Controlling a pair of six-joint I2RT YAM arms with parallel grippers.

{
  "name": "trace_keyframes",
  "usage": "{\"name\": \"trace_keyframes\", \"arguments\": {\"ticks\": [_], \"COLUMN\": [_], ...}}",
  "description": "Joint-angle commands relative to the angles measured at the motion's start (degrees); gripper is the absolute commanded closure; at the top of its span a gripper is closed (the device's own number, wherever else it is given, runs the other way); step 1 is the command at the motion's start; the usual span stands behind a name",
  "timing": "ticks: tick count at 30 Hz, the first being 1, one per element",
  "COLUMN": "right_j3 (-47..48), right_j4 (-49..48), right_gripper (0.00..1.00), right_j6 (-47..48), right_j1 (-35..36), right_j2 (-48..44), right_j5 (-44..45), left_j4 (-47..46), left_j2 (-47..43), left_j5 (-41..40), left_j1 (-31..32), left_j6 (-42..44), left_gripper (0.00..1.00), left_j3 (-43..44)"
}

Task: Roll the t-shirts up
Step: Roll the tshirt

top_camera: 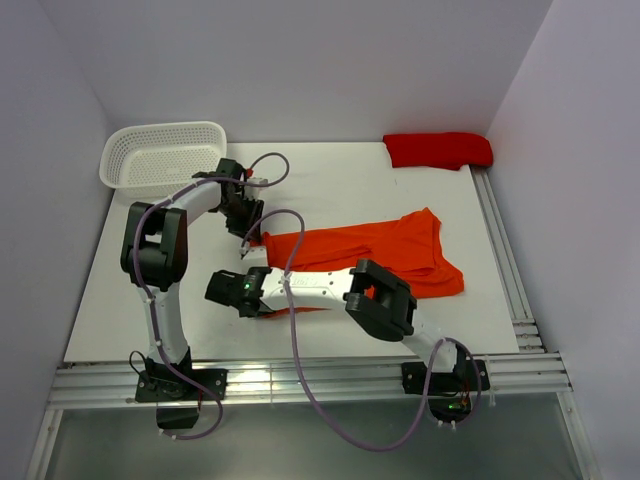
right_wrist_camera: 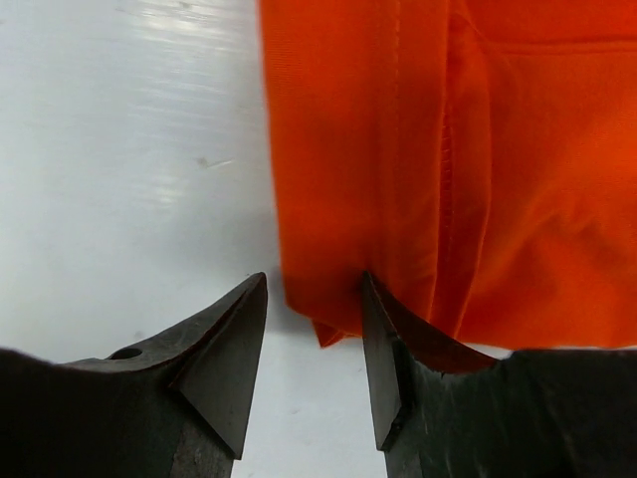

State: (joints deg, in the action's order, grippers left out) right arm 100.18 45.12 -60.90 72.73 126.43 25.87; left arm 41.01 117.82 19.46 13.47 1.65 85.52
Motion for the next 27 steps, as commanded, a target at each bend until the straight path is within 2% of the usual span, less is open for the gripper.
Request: {"name": "trace_keyframes", "arguments": {"ticks": [1, 10, 13, 15, 16, 17, 18, 20, 24, 27], "right_j3": [3.5, 5.7, 6.2, 5.7, 5.3, 4.0, 3.1, 0.0, -5.3, -10.9], "right_j4": [6.6, 7.9, 7.8, 7.3, 6.9, 5.4, 4.5, 1.7, -8.6, -18.8], "right_gripper": [0.5, 0.48, 0.48, 0.48, 0.5, 0.52, 0.6, 0.69, 0.81, 0.83], "right_j6": [-2.3, -1.7, -1.2, -0.9, -0.9, -0.9, -0.9, -0.4, 0.9, 2.4], "right_j1": [0.4, 1.3, 1.4, 1.5, 1.5, 1.5, 1.4, 1.3, 1.0, 0.8], "right_j2": [1.6, 4.6, 5.3, 5.2, 5.1, 4.8, 4.0, 2.9, -1.3, -4.9], "right_j5": [4.4, 3.0, 2.0, 1.5, 1.2, 0.9, 0.0, -1.1, -3.9, -7.6], "left_j4": [-0.3, -0.4, -0.3, -0.3, -0.4, -0.5, -0.5, -0.2, -0.1, 0.3], "left_j2": [-0.9, -0.5, 0.0, 0.6, 0.7, 0.7, 0.9, 1.1, 0.6, -0.2], "left_j5": [-0.7, -2.3, -3.4, -4.2, -4.8, -5.2, -5.5, -6.4, -10.1, -13.3], "left_j1": [0.4, 0.6, 0.9, 1.2, 1.3, 1.5, 1.6, 2.0, 2.9, 3.4], "left_j6": [-0.5, -0.9, -0.8, -1.0, -1.0, -1.2, -1.1, -1.2, -1.2, -1.1], "left_gripper": [0.6, 0.63, 0.69, 0.77, 0.8, 0.87, 0.91, 0.99, 1.0, 1.0], "left_j3": [1.7, 2.0, 2.6, 3.1, 3.3, 3.3, 3.5, 3.9, 4.3, 4.5]}}
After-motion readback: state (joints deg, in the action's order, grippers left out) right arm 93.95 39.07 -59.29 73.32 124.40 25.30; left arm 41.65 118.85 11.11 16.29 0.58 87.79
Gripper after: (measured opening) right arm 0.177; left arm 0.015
